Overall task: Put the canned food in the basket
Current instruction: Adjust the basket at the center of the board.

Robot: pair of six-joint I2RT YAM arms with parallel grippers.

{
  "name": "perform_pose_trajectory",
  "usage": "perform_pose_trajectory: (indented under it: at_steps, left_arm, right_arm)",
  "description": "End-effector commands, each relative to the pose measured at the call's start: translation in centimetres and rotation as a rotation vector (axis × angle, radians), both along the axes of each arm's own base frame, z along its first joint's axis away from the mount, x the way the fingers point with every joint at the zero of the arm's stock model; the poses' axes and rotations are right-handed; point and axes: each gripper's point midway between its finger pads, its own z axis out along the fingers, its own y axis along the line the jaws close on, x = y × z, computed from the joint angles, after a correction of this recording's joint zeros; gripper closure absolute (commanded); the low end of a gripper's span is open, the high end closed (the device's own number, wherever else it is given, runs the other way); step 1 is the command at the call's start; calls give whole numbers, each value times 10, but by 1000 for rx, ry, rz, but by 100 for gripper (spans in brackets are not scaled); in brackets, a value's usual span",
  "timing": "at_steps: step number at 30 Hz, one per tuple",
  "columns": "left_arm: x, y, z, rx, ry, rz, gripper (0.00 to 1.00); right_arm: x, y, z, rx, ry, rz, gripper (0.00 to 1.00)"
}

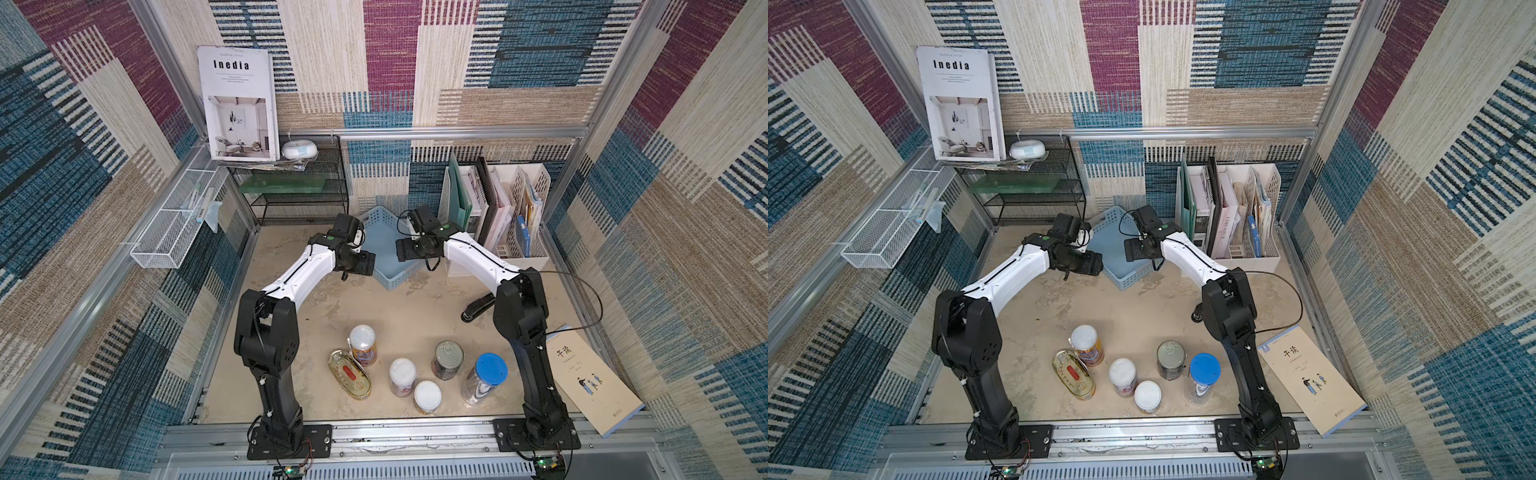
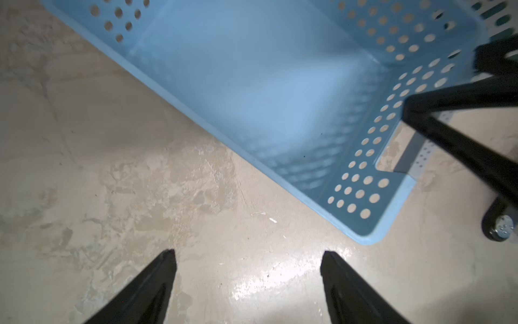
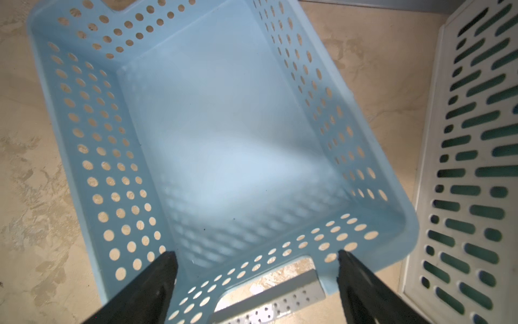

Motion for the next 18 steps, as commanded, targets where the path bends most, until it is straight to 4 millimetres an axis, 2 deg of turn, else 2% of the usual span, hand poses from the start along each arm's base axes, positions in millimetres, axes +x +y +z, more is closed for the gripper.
perform_pose_trajectory:
  at_steps: [1, 10, 14, 18]
  left_arm:
    - [4, 5, -9, 17, 38, 66, 12]
    - [36, -7, -9, 5, 37, 93, 10]
    - [41, -9, -30, 30, 112, 89, 12]
    - [46, -4, -45, 85, 152, 96, 16]
  right_arm:
    - [-6, 11, 12, 45, -32, 61, 6]
    - [-51, 36, 37, 83, -58, 174, 7]
    - [-68, 37, 48, 111, -65, 193, 7]
    - [-80, 25, 76, 101, -117, 210, 7]
